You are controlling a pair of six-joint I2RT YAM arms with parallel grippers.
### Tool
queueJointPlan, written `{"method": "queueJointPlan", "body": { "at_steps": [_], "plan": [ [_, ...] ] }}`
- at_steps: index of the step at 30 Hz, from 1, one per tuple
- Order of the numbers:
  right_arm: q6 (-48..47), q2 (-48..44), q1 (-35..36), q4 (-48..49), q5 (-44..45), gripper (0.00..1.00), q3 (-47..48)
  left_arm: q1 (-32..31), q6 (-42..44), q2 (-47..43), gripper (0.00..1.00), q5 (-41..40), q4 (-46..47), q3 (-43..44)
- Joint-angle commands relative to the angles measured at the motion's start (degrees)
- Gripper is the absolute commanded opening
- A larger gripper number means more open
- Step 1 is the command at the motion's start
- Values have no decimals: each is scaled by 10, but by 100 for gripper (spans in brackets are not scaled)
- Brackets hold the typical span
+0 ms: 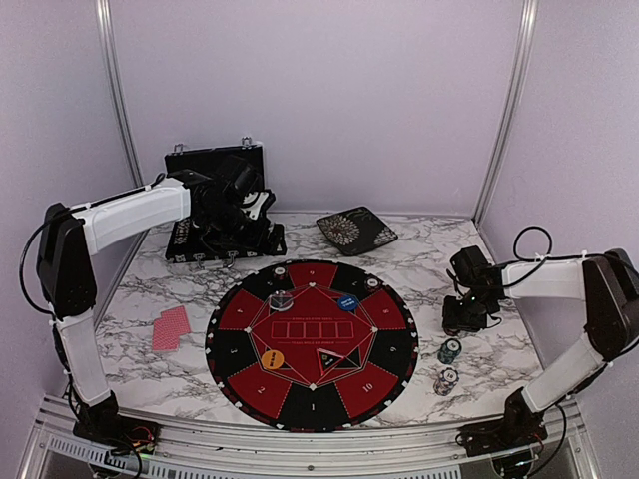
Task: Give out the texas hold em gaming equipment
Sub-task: Pick up the pile of poker chips from the center of the board.
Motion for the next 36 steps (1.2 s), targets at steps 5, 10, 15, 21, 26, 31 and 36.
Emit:
{"method": "queueJointPlan", "body": {
  "at_steps": [5,10,15,21,26,31,36],
  "plan": [
    [-7,12,-4,-32,-1,22,37,0,3,-18,99,-1,6,-8],
    [-13,21,-4,-39,0,21,59,0,3,-20,99,-1,7,-7],
    [-17,30,-3,-43,0,20,79,0,3,-21,99,-3,6,-8],
    [-21,46,9,-52,4,19,108,0,3,-21,99,-2,6,-9],
    [-24,66,32,-68,12,19,144,0,0,-24,99,-5,7,-12],
    [-25,89,71,-90,19,19,188,3,-8,-30,99,-10,7,-17],
    [-24,111,113,-110,25,18,229,19,-20,-49,99,-2,13,-42]
  ]
}}
